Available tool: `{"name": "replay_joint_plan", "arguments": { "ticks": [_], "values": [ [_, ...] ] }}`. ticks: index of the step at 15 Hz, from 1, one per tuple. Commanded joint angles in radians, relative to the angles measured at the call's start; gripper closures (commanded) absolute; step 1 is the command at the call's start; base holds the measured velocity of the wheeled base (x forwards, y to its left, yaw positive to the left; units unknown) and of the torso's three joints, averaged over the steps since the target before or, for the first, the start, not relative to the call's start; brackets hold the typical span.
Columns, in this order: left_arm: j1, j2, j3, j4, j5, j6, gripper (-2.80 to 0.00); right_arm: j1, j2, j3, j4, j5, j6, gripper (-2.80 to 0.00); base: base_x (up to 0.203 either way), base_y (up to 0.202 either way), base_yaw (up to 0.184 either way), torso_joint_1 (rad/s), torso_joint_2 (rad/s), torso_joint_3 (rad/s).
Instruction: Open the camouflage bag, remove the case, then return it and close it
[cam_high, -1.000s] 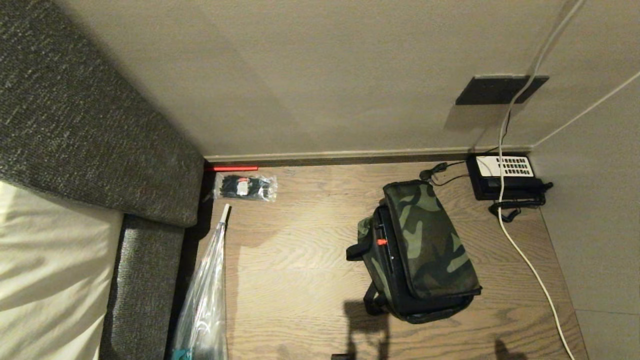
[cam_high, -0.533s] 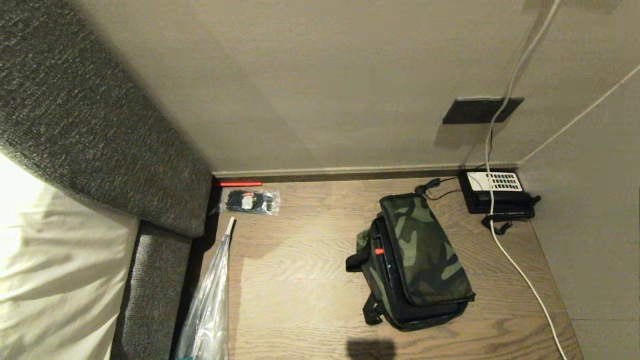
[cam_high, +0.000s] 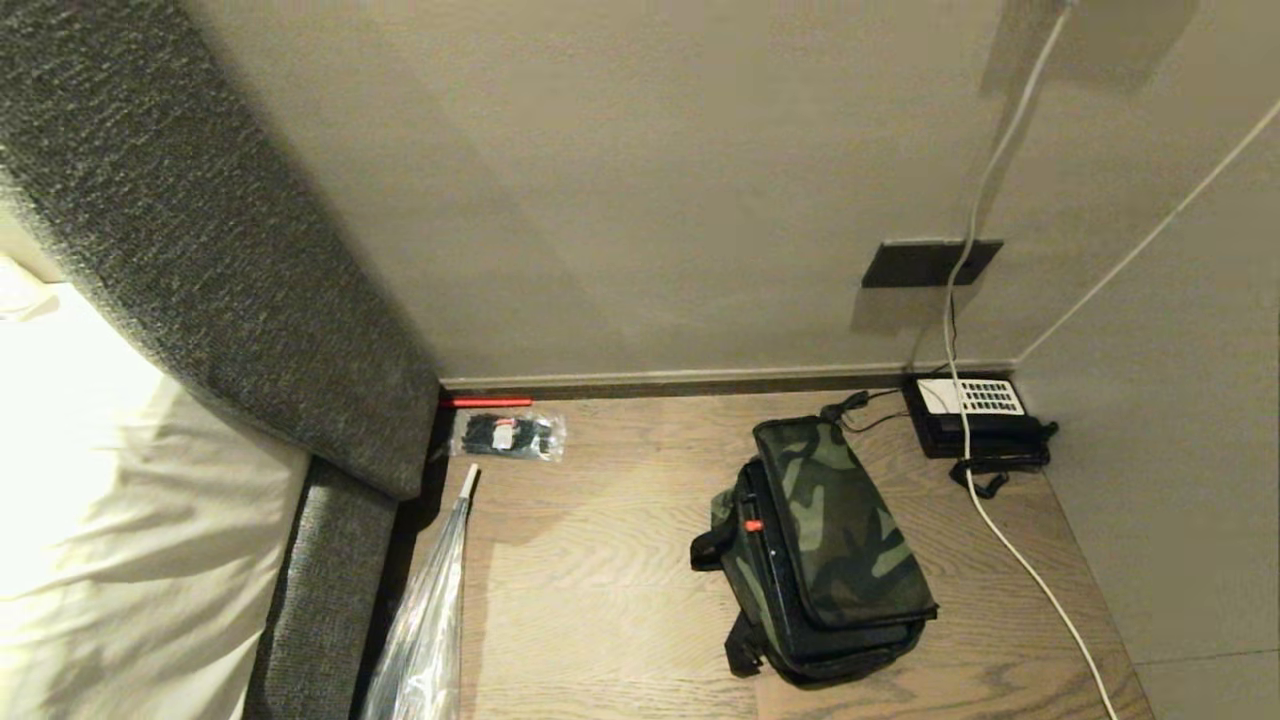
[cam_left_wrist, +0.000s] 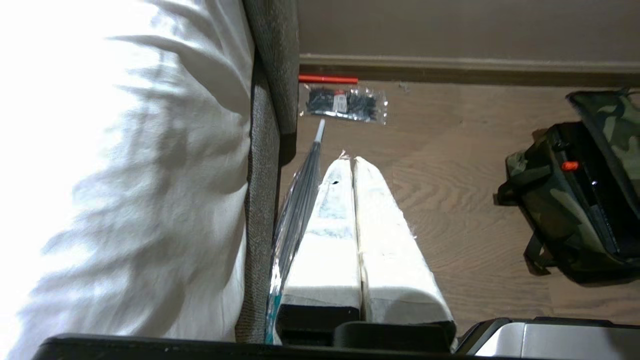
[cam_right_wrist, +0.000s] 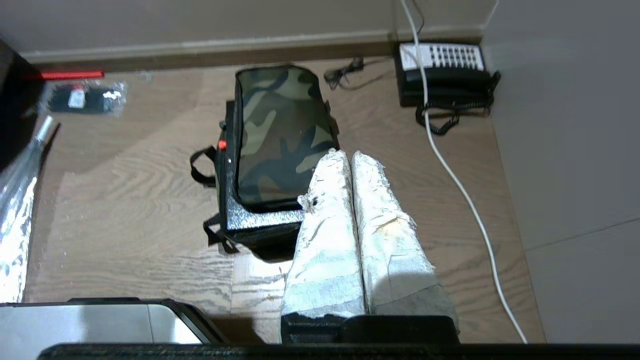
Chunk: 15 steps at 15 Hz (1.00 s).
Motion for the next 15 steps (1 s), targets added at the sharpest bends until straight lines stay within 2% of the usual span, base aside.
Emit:
{"name": "replay_joint_plan", "arguments": {
  "ticks": [1,15],
  "values": [
    [0.0,-0.002,0.0,0.0,0.0,0.0,0.0,0.0,-0.019,0.002,-0.001,0.0,0.0,0.0,0.0,0.0,0.0,0.002,0.0,0.191],
    [0.0,-0.002,0.0,0.001,0.0,-0.003,0.0,0.0,-0.019,0.002,-0.001,0.0,0.0,0.0,0.0,0.0,0.0,0.003,0.0,0.199]
  ]
}}
